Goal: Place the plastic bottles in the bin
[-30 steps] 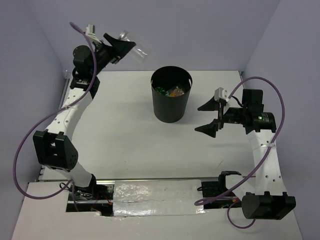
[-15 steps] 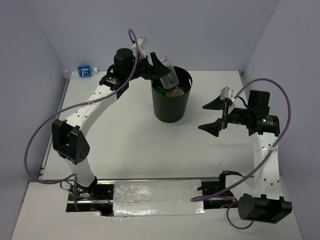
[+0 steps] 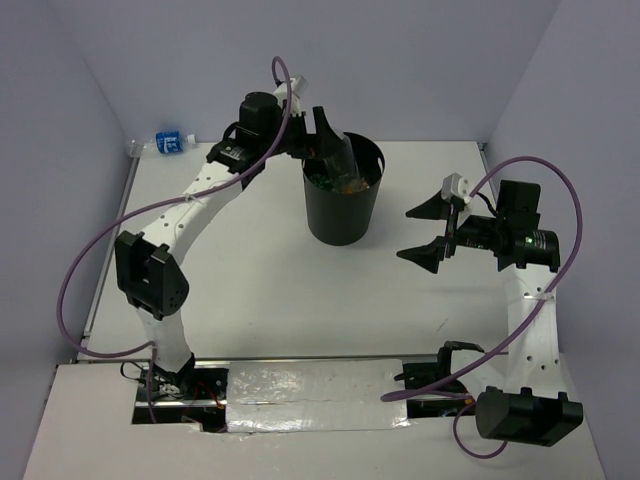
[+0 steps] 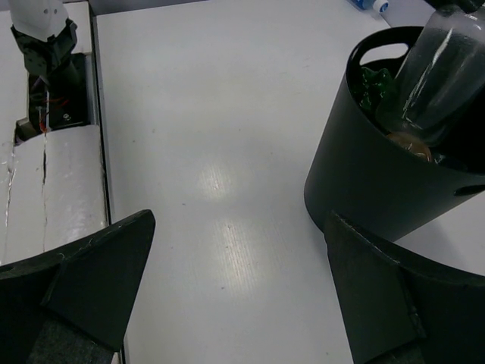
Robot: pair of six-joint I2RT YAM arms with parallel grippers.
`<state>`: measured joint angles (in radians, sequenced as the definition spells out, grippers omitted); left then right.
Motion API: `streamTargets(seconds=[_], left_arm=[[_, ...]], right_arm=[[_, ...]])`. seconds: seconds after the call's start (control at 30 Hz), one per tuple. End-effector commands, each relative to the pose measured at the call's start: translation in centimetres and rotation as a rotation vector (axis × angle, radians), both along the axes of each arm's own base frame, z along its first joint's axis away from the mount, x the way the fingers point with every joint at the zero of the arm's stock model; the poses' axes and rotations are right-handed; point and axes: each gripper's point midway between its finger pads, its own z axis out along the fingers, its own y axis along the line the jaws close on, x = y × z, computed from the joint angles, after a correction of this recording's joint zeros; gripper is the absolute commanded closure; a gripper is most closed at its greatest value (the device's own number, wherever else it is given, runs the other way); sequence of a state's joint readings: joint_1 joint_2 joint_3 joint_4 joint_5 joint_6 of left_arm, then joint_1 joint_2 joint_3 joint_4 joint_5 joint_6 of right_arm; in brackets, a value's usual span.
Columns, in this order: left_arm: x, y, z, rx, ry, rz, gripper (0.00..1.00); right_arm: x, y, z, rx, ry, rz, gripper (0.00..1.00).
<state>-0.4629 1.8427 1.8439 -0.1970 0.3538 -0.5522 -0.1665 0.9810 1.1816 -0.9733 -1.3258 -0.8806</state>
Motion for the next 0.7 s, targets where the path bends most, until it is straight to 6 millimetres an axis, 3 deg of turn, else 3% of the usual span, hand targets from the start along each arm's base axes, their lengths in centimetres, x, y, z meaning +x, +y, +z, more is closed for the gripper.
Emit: streamTargets(seconds=[0.0, 0.07, 0.17, 0.27, 0.3, 0.37, 0.4, 0.47, 0.5, 0.57, 0.6, 0.63, 0.67], left_arm=[[-0.4, 1.6, 5.0, 0.004, -0.147, 0.041, 0.0], [-0.5, 2.7, 6.0, -0.003, -0.167, 0.058, 0.01], [0.2, 5.9, 7.5, -0.051, -0.173, 0.115, 0.01], [1.5, 10.6, 8.2, -0.109, -0.175, 0.213, 0.01], [2.7, 13.3, 7.5, -0.148, -0.155, 0.278, 0.01], [3.4, 16.6, 7.5, -0.213, -0.15, 0.356, 0.01], [4.3, 20.0, 7.2, -0.272, -0.12, 0.438, 0.01], [5.6, 23.1, 4.1, -0.335, -0.07, 0.514, 0.01], [6.9, 26.9, 1.7, -0.399, -0.028, 0.594, 0.01], [8.0, 29.9, -1.0, -0.477, 0.043, 0.655, 0.01], [8.5, 32.7, -2.4, -0.562, 0.105, 0.717, 0.01], [9.8, 34.3, -5.5, -0.596, 0.176, 0.756, 0.01], [10.4, 36.6, -6.2, -0.664, 0.214, 0.803, 0.0]], right_arm=[[-0.2, 0.2, 0.8, 0.018, -0.021, 0.02, 0.0], [-0.2, 0.1, 0.7, 0.017, -0.021, 0.018, 0.0], [-0.2, 0.1, 0.7, 0.014, -0.026, 0.016, 0.0], [-0.2, 0.1, 0.6, 0.013, -0.03, 0.014, 0.0], [-0.1, 0.1, 0.6, 0.012, -0.031, 0.012, 0.0], [-0.1, 0.1, 0.5, 0.013, -0.031, 0.009, 0.0], [0.0, 0.1, 0.5, 0.012, -0.034, 0.009, 0.0], [0.1, 0.0, 0.3, 0.013, -0.03, 0.007, 0.0], [0.2, 0.0, 0.1, 0.013, -0.026, 0.006, 0.0], [0.3, -0.1, -0.1, 0.013, -0.021, 0.003, 0.0], [0.4, -0.1, -0.3, 0.014, -0.016, 0.003, 0.0], [0.4, -0.1, -0.3, 0.014, -0.013, 0.003, 0.0], [0.6, -0.1, -0.4, 0.014, -0.01, -0.001, 0.0]])
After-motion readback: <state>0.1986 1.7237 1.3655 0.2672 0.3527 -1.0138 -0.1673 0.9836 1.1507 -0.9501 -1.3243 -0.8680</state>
